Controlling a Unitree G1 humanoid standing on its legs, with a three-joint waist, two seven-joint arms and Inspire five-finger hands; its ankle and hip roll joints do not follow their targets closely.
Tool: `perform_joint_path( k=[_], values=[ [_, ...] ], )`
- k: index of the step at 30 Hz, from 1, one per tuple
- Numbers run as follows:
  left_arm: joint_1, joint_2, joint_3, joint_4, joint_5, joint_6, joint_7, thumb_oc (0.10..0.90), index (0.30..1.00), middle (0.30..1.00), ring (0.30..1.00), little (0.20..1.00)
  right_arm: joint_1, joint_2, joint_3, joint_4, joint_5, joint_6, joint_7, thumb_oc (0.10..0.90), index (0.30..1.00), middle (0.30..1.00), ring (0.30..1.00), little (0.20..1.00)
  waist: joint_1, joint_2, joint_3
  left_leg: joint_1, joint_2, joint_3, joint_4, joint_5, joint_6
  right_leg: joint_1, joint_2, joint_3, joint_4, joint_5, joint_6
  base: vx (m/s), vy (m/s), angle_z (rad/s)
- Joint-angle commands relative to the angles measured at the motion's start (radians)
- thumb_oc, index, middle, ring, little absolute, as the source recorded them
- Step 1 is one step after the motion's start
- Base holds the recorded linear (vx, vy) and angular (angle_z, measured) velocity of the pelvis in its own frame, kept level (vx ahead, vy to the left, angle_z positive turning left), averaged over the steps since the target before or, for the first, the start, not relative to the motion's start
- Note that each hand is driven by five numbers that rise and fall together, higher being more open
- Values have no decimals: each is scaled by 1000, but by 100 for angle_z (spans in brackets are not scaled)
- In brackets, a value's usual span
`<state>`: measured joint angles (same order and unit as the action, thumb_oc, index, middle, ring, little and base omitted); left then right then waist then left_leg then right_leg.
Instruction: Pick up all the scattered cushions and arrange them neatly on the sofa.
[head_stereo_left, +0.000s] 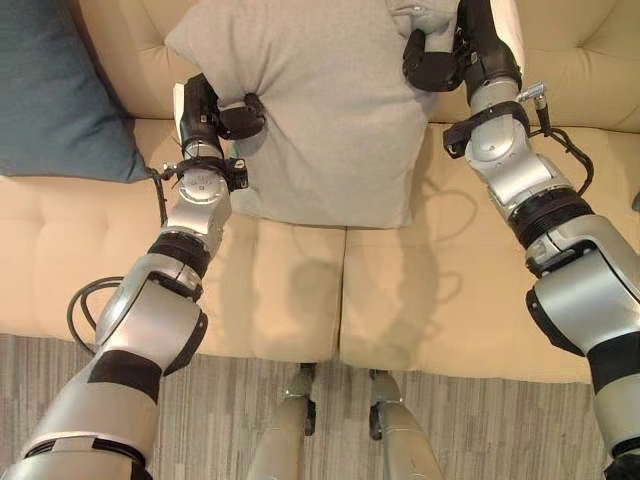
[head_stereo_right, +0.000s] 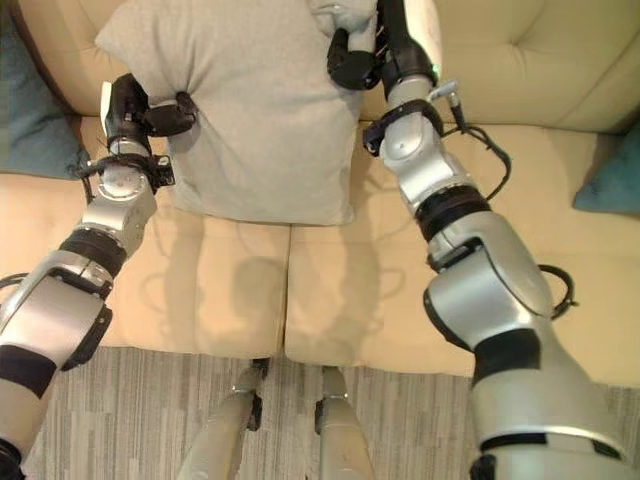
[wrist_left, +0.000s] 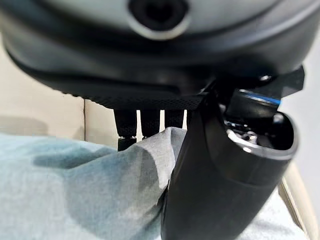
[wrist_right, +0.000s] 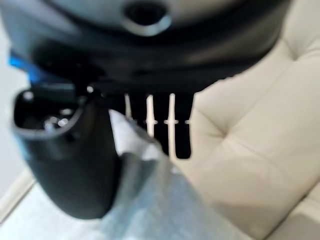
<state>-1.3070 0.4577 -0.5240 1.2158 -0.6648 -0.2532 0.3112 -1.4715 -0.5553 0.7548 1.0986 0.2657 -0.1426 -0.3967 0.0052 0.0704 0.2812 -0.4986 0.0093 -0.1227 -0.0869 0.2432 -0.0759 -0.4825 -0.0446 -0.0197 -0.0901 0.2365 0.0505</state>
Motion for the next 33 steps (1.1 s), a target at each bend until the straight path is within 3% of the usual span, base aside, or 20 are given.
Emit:
perform_joint_path(
  k=[1,9,16,20,21,25,30,32,33],
  values=[
    [-162,98,-66,94,37,-41,17,800,900,900,900,900,-140,9,-5,97,-18,-23,-43,800,900,900,900,900,7,40,-56,53,-4,37,0,-125,-63,26,-61,-27,3,-109,131,-20,36,-23],
    [-156,169,-54,219,244,70,56,800,900,900,900,900,-79,-51,-11,130,-38,8,-32,800,900,900,900,900,5,55,-63,79,-3,39,0,-125,-60,56,-59,-23,3,-118,127,-10,7,5],
    [-72,260,21,281,272,111,48,800,900,900,900,900,-18,-120,-48,134,-46,16,-29,800,900,900,900,900,1,61,-74,96,-1,44,0,-124,-57,71,-61,-16,3,-123,125,-2,11,-7],
    [2,330,54,289,364,120,81,800,900,900,900,900,59,-174,-130,73,64,-32,1,800,900,900,900,900,-1,54,-81,107,3,49,0,-128,-57,82,-62,-14,3,-129,123,0,-1,-3],
    [51,352,101,299,365,127,97,800,900,900,900,900,84,-193,-157,51,95,-51,6,800,900,900,900,900,-3,47,-81,115,6,52,0,-133,-58,90,-61,-14,3,-134,121,0,0,0],
    [132,364,171,302,340,126,96,800,900,900,900,900,132,-209,-226,23,153,-76,2,800,900,900,900,900,-7,39,-85,112,7,55,0,-130,-57,86,-61,-13,3,-131,120,-8,-5,-6],
    [293,366,245,224,352,83,63,800,900,900,900,900,286,-293,-337,-93,167,-103,26,800,900,900,900,900,-10,23,-89,129,12,58,0,-136,-54,107,-62,-17,3,-138,118,8,-6,1],
    [434,363,327,109,357,31,88,800,900,900,900,900,463,-320,-456,-195,140,-112,19,800,900,900,900,900,-13,10,-95,152,15,60,0,-147,-50,131,-62,-22,3,-147,116,76,-45,10],
    [576,313,427,73,340,15,95,800,900,900,900,900,611,-346,-520,-277,43,-113,21,800,900,900,900,900,-14,-4,-104,189,20,65,0,-164,-46,170,-60,-29,3,-162,116,88,-30,8]
  ],
)
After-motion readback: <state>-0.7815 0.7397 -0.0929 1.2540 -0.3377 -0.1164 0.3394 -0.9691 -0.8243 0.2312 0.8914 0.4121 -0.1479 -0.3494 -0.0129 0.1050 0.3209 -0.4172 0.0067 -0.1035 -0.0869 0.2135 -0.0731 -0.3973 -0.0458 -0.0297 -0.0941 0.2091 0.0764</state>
